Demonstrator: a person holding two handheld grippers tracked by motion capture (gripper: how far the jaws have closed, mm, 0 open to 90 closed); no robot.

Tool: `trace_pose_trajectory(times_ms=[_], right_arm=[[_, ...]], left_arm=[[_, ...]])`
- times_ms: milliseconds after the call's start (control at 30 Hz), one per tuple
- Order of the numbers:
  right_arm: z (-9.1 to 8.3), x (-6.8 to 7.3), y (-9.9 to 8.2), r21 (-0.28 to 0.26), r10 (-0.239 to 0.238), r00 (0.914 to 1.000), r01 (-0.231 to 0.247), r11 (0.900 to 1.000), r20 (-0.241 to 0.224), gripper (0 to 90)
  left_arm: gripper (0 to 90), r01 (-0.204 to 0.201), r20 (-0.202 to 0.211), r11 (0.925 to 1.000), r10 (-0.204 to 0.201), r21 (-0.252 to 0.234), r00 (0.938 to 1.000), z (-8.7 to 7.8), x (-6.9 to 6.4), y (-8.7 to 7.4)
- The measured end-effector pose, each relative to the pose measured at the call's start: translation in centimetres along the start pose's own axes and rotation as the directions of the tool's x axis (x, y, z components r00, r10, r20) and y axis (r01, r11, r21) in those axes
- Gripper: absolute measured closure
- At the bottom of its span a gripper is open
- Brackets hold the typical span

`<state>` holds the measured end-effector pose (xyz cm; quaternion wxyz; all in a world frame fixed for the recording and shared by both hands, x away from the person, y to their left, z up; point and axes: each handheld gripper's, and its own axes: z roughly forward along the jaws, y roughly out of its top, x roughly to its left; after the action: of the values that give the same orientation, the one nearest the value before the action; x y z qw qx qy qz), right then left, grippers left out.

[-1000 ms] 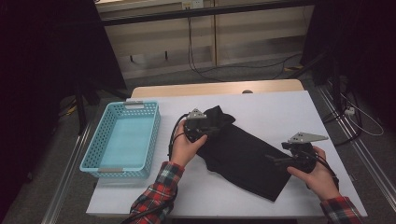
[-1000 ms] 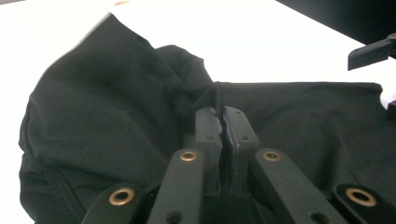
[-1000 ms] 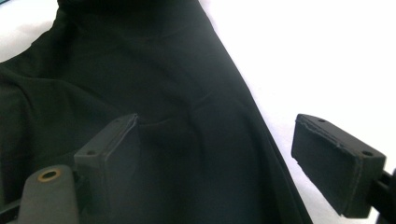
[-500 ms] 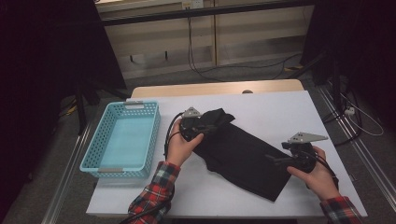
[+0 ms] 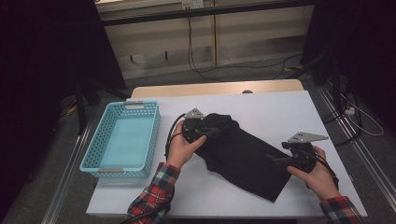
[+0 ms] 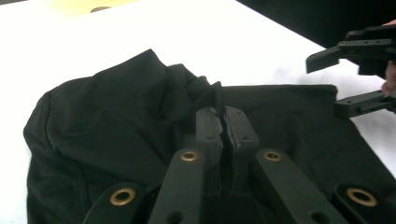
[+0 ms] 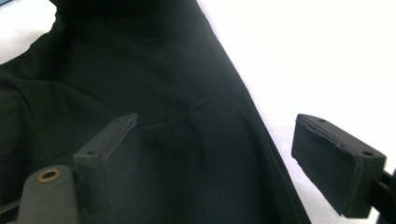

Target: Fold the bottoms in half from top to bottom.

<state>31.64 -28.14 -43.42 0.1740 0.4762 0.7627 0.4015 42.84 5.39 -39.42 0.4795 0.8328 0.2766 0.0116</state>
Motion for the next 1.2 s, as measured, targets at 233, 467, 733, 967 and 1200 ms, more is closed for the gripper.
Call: trace_pose_trajectory(times_ms=[233, 467, 733, 967, 1200], right_arm=[[0.0, 0.1, 0.1, -0.004, -0.005, 1.0000, 0.005, 1.0000, 0.001, 15.9], [0.1, 0.3, 0.2, -0.007, -0.009, 1.0000, 0.008, 0.9999, -0.002, 15.9], [0.2, 0.4, 0.3, -0.014, -0.014, 0.9999, 0.014, 0.9998, -0.004, 15.9], [0.5, 0.6, 0.5, -0.021, -0.017, 0.9998, 0.016, 0.9996, -0.009, 15.9], [0.9, 0.7, 0.8, -0.018, -0.027, 0.9996, 0.027, 0.9995, -0.012, 15.9]], left_arm=[[85.7, -0.011, 0.036, 0.9999, 0.011, -0.002, 0.9993, -0.2, -1.1, 0.4], [85.6, 0.002, 0.062, 0.9997, -0.004, 0.026, 0.9980, 0.5, -1.9, -0.1], [85.7, -0.012, 0.103, 0.9985, 0.007, 0.053, 0.9947, 1.0, -3.2, -0.1], [85.5, -0.023, 0.127, 0.9976, 0.014, 0.066, 0.9918, 1.3, -4.0, -0.4], [84.2, -0.016, 0.143, 0.9978, 0.006, 0.065, 0.9897, 1.3, -4.4, -0.6]])
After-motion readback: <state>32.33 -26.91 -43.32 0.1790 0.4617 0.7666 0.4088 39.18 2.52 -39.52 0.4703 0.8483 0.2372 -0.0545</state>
